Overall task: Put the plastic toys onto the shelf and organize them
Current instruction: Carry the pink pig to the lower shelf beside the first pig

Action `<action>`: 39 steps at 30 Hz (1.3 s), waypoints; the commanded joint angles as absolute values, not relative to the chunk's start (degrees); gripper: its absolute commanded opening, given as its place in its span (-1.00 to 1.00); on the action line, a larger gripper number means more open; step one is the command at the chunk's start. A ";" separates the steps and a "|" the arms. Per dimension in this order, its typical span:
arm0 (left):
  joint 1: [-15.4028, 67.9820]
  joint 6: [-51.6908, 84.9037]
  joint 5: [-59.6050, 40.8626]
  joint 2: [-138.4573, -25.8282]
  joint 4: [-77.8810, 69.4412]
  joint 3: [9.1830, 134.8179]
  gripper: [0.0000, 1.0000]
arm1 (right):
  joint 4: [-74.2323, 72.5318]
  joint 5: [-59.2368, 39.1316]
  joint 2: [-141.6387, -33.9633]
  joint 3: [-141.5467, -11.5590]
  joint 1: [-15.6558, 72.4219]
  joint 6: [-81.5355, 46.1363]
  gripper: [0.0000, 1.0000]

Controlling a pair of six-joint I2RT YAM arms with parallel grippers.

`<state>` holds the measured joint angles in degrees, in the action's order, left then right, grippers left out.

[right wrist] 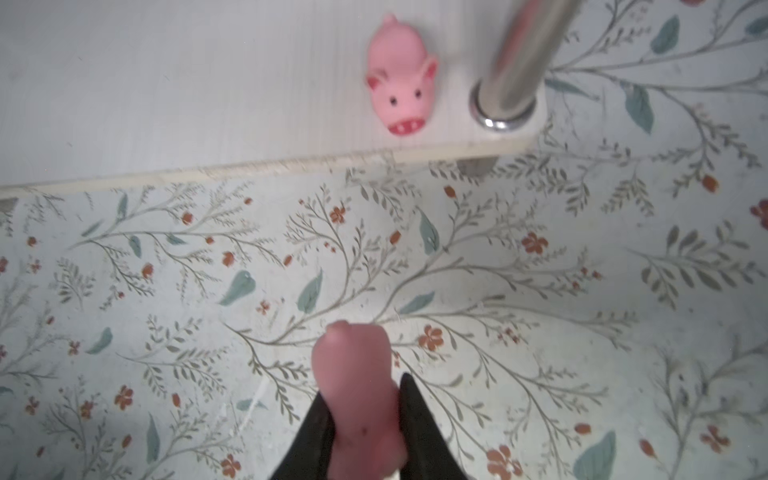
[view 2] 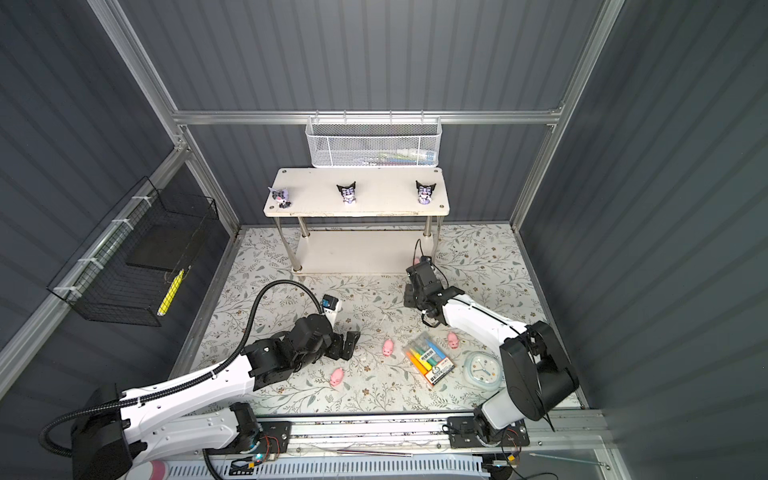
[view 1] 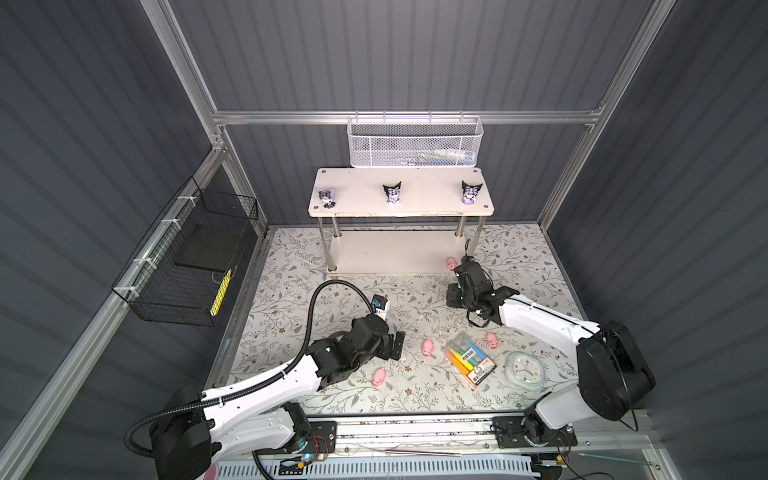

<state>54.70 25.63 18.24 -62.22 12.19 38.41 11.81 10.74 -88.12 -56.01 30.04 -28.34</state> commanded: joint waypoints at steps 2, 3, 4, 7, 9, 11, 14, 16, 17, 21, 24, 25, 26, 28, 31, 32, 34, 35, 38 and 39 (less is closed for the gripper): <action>48.65 23.38 12.17 -61.54 11.93 40.46 0.99 | 13.66 9.68 -93.38 -62.49 29.97 -24.79 -0.50; 47.54 22.94 11.39 -61.79 11.67 40.77 0.99 | 14.03 9.75 -94.68 -64.16 29.93 -24.12 -0.50; 46.81 22.17 10.87 -62.21 11.54 41.39 0.99 | 14.27 9.98 -96.18 -65.99 29.82 -23.48 -0.50; 46.06 20.17 10.82 -64.08 11.69 43.82 0.99 | 14.74 10.02 -100.33 -70.81 29.65 -21.70 -0.50; 45.81 19.22 10.65 -65.30 11.69 45.21 0.99 | 15.39 10.41 -102.75 -73.86 29.53 -20.76 -0.50; 45.50 18.49 10.49 -66.45 11.69 46.22 0.99 | 15.98 10.41 -105.07 -76.69 28.96 -20.01 -0.50; 44.90 17.78 10.16 -67.54 11.77 47.32 0.99 | 16.83 9.96 -107.94 -79.96 27.94 -19.40 -0.50; 44.49 17.41 9.75 -67.76 11.83 47.76 0.99 | 16.92 9.85 -109.27 -81.35 27.28 -19.01 -0.49; 44.24 17.32 9.68 -67.92 11.79 47.92 0.99 | 16.94 9.75 -110.06 -82.00 26.91 -18.90 -0.49; 43.23 17.05 9.06 -67.89 11.84 48.16 0.99 | 17.33 8.67 -112.21 -83.98 25.85 -18.98 -0.50; 42.66 17.05 8.85 -67.92 11.91 48.08 0.99 | 17.14 8.62 -113.46 -84.83 25.66 -19.17 -0.49; 42.58 16.96 8.76 -67.91 12.02 48.02 0.99 | 17.16 8.48 -113.94 -85.15 25.62 -19.27 -0.49; 42.53 16.96 8.79 -67.86 12.00 47.91 0.99 | 17.29 8.39 -114.31 -85.47 25.56 -19.33 -0.49; 42.36 16.96 8.75 -67.81 12.12 47.81 0.99 | 17.52 8.01 -115.01 -85.98 25.34 -19.64 -0.48; 42.09 16.96 8.72 -67.45 12.28 47.47 0.99 | 17.60 7.65 -115.32 -86.04 25.36 -19.99 -0.47; 42.01 16.97 8.67 -67.26 12.35 47.46 0.99 | 17.58 7.56 -115.37 -85.96 25.39 -20.04 -0.45; 41.88 17.05 8.70 -66.99 12.40 47.20 0.99 | 17.69 7.38 -115.30 -85.87 25.38 -20.31 -0.39; 41.92 17.05 8.58 -66.82 12.44 47.13 0.99 | 17.67 7.30 -115.26 -85.80 25.40 -20.38 -0.35; 41.83 17.05 8.70 -66.54 12.66 46.98 0.99 | 17.94 7.21 -115.15 -85.95 25.36 -20.71 -0.20; 41.73 17.21 8.69 -66.32 12.89 46.85 0.99 | 18.15 7.01 -114.99 -86.04 25.37 -20.73 -0.17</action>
